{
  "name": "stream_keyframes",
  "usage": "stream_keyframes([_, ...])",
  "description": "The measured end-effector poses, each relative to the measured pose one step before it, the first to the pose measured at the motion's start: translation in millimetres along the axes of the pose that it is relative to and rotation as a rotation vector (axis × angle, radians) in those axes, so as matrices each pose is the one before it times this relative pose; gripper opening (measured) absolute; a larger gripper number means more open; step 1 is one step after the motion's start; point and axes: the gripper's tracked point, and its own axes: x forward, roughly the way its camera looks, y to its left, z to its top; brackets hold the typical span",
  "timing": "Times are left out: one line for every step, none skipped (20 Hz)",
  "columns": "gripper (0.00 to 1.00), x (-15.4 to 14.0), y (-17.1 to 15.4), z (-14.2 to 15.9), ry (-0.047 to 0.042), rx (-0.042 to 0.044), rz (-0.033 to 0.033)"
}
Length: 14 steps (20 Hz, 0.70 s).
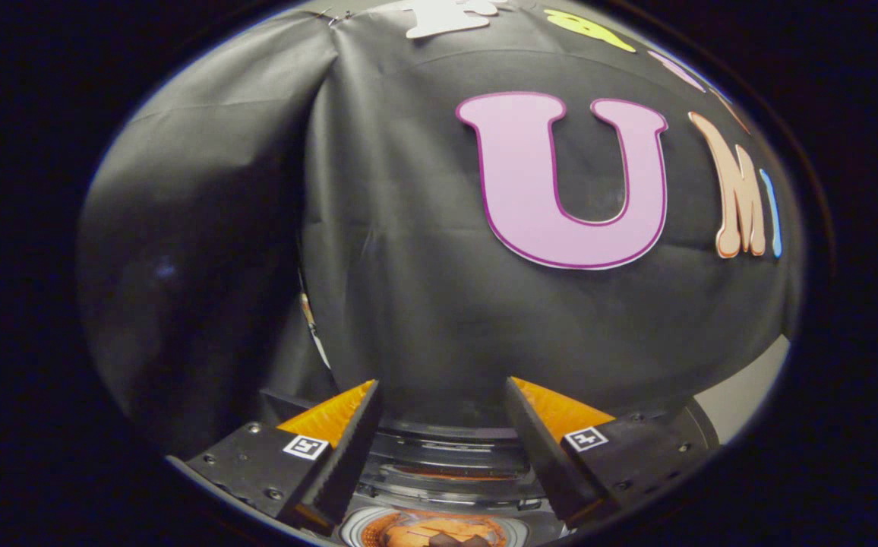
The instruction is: Put the clothes into the washing machine and then close the washing machine lid.
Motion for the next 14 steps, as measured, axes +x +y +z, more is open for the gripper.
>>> stream_keyframes([0.97,4.7,-1.15,-4.07,0.01222,-0.00269,-0.01037])
stream_keyframes([0.97,6.22,-0.54,-4.76,0.01463,-0.00205,-0.01129])
stream_keyframes([0.97,5.04,-0.85,-2.58,0.00596,0.00054,-0.00727])
stream_keyframes([0.98,-2.24,-1.27,0.23,0.00387,0.01405,-0.00818])
stream_keyframes([0.98,0.26,-1.18,-1.64,0.00675,0.02066,-0.00851])
stream_keyframes([0.97,0.94,-1.99,-4.73,0.0198,0.02366,0.00201])
stream_keyframes([0.98,0.06,-1.55,2.45,-0.00744,0.00665,0.00256])
stream_keyframes([0.98,1.48,0.56,-1.35,0.01252,-0.00525,0.00577])
stream_keyframes([0.98,-4.14,0.05,0.66,0.00897,0.00098,0.00307])
stream_keyframes([0.98,1.77,1.92,0.74,0.00506,0.00277,0.00081])
stream_keyframes([0.98,-0.93,-1.06,-2.03,0.0176,-0.00059,0.0028])
stream_keyframes([0.98,0.78,-1.53,0.17,0.00163,0.00082,0.00178])
stream_keyframes([0.98,0.68,0.38,-1.46,0.00676,0.00011,0.0019])
stream_keyframes([0.98,-0.08,-0.88,2.45,-0.00041,-0.00552,0.00116])
